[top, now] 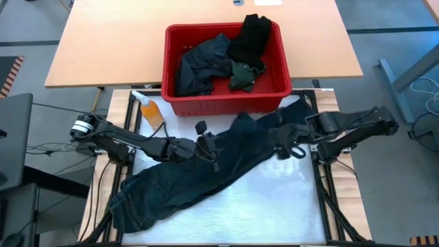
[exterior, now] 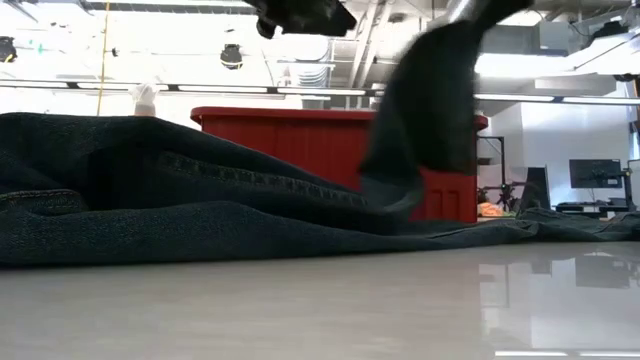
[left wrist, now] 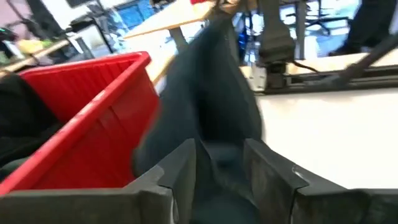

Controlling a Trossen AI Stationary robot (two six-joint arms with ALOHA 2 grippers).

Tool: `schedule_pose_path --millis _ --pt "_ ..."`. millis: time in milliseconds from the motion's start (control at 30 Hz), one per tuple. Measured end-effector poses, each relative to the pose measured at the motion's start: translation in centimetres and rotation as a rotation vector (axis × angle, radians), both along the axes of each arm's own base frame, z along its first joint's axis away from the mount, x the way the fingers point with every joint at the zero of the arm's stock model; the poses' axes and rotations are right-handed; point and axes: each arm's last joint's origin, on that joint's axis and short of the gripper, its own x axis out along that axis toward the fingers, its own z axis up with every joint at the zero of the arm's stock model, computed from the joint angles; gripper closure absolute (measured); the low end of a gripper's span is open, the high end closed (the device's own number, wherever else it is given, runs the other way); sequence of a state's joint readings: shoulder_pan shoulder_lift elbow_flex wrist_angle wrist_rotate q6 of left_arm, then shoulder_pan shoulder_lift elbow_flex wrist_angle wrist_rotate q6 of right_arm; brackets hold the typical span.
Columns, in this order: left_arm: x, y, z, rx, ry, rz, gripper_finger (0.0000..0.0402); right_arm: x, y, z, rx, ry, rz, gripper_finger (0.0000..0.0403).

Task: Fold Laundry from Bin
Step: Fold the dark blue jeans

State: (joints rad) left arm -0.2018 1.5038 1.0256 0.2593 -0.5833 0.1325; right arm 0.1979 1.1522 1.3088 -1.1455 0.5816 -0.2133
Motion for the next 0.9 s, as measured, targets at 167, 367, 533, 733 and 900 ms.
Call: schedule_pose_path --millis 167,367,533,733,900 --pt "-0.9 -0.8 -0.3 -0.064 0.073 -0.058 0.0268 -2.7 -1.4 0.8 -0.292 0.247 -0.067 0.0356" --pt "-1.7 -2.0 -1.8 -0.175 0.222 -0.140 0.0267 -4.0 -3.7 0.7 -0.489 0.422 -0.170 0.0356" --pt "-2.6 -3.5 -2.6 -0.212 0.310 -0.156 0.0267 -4.8 -5.9 1.0 -0.528 0.470 -0.314 0.0356" --pt "-3.5 -5.1 -3.1 -0.223 0.364 -0.189 0.0267 -6.3 -8.7 1.1 -0.462 0.566 -0.440 0.0356" --pt "-3.8 -5.7 -3.2 -0.244 0.369 -0.192 0.0267 -7.0 -10.1 0.8 -0.319 0.603 -0.459 0.0356"
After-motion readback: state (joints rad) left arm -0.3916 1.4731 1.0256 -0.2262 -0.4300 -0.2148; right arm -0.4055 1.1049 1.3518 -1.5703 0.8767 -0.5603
